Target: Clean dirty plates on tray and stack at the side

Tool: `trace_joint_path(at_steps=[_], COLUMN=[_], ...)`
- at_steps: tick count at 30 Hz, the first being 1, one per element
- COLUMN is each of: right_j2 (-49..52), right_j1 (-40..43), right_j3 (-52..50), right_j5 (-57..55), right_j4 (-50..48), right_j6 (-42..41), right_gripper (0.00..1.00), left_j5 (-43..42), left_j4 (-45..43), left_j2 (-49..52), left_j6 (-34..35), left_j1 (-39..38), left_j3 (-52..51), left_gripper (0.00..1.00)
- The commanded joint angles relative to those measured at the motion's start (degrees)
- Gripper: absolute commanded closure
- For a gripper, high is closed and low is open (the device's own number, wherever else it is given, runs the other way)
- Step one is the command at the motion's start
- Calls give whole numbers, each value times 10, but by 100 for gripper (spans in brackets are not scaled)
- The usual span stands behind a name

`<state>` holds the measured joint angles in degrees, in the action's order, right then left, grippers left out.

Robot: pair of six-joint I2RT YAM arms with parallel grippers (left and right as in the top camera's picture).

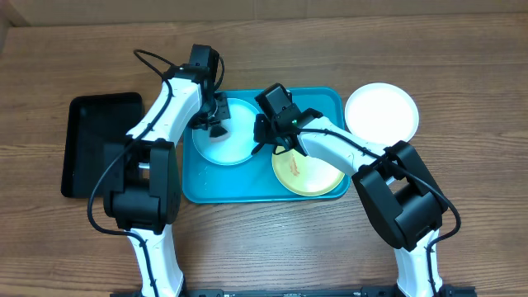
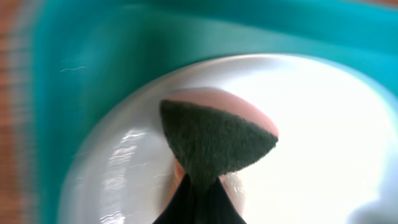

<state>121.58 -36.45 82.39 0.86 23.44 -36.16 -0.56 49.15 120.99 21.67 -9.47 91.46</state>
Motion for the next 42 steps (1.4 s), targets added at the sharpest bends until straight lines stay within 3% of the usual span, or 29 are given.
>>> trace_joint_path(at_steps=[1,10,16,19,23,32,42], right_j2=[6,6,6,6,6,0,-44], right_j1=[2,2,2,2,2,2,2], right_j3=[13,13,13,13,13,14,83], right_j5=[-8,-8,-8,-8,-8,-8,-57], right_j4=[-1,0,8,7,7,-2,19], right_j6=[6,6,7,22,41,64,209], right_gripper=[96,96,96,96,96,96,96], left_j5=[-170,-123,81,203,278,275,101], left_j4=[-45,-75,-7,41,90,178,169], left_j2=[9,9,8,8,8,-16,-165], left_j6=[-9,-1,-2,49,73,118,117], left_j1=[-17,-52,-38,-22,-2,21,116], left_j3=[-20,-59,-57,-50,-26,102,141], left_gripper=[96,96,96,96,96,96,96])
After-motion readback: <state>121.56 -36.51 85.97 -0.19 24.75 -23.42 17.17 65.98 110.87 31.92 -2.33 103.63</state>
